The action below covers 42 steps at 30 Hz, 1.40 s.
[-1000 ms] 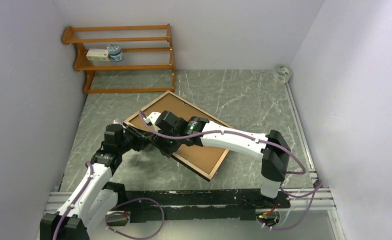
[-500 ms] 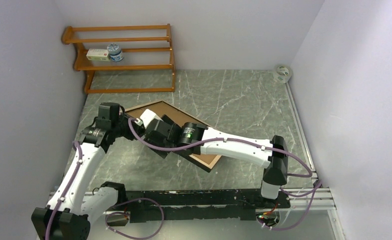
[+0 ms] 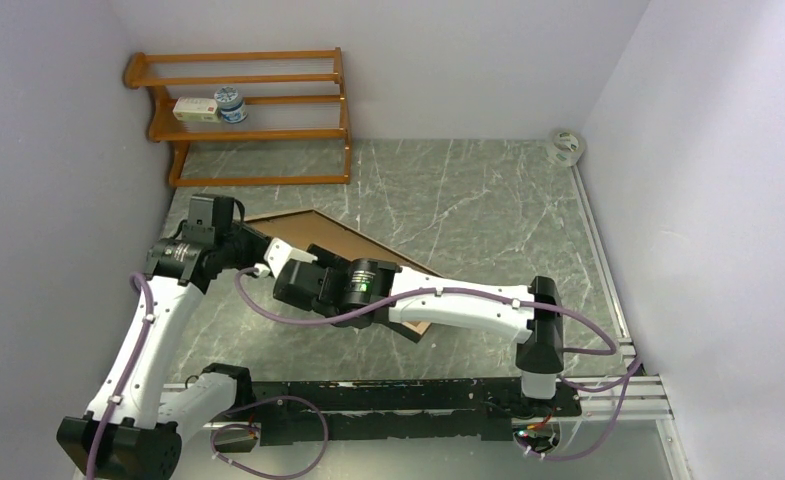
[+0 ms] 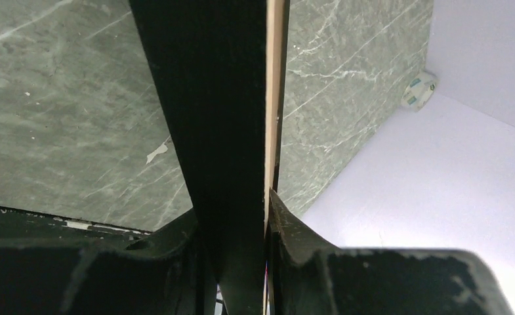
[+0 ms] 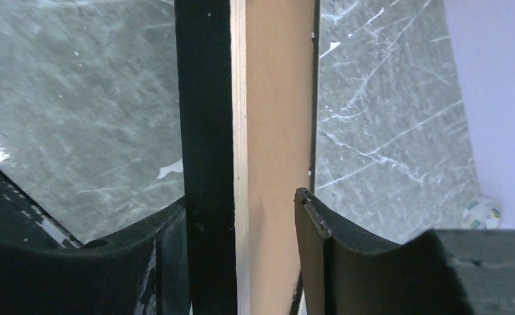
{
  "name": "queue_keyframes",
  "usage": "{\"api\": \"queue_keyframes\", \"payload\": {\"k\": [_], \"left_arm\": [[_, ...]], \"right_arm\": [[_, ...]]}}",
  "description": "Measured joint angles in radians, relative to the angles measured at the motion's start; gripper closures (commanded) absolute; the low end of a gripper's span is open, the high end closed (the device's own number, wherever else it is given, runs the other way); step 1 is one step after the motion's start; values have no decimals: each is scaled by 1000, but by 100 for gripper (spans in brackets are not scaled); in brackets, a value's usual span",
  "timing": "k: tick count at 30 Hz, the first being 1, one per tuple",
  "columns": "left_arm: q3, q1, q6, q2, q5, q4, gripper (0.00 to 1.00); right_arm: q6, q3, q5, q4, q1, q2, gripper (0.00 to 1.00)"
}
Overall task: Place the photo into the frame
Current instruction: Turn over the photo frame at the center of the board.
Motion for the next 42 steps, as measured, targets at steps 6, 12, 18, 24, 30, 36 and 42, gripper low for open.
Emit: {"api": "queue_keyframes", "payload": {"k": [6,12,18,24,30,36,42], "left_arm": [[28,0,1,-1,-14,-13,98],[56,0,-3,-8,-37,-32,65],[122,0,68,-48,-52,-45,18],[220,0,137,-69,-81,-52,6],[344,0,216,-35,-162,-87,6],[442,0,280,-13,-326,-145,6],[407,0,279,-66,-463,-154,6]], "right_arm": [[-43,2,15,-10,9,23,83],[-76,23,29,-8,13,26,100],[-113,68,-10,-39,-2,26,100],[-117,100,-95,-59,-56,8,100],[-111,113,-195,-63,-134,-43,100],[-64,116,-298,-62,-225,-103,100],[-21,45,-469,-9,-375,-196,100]]}}
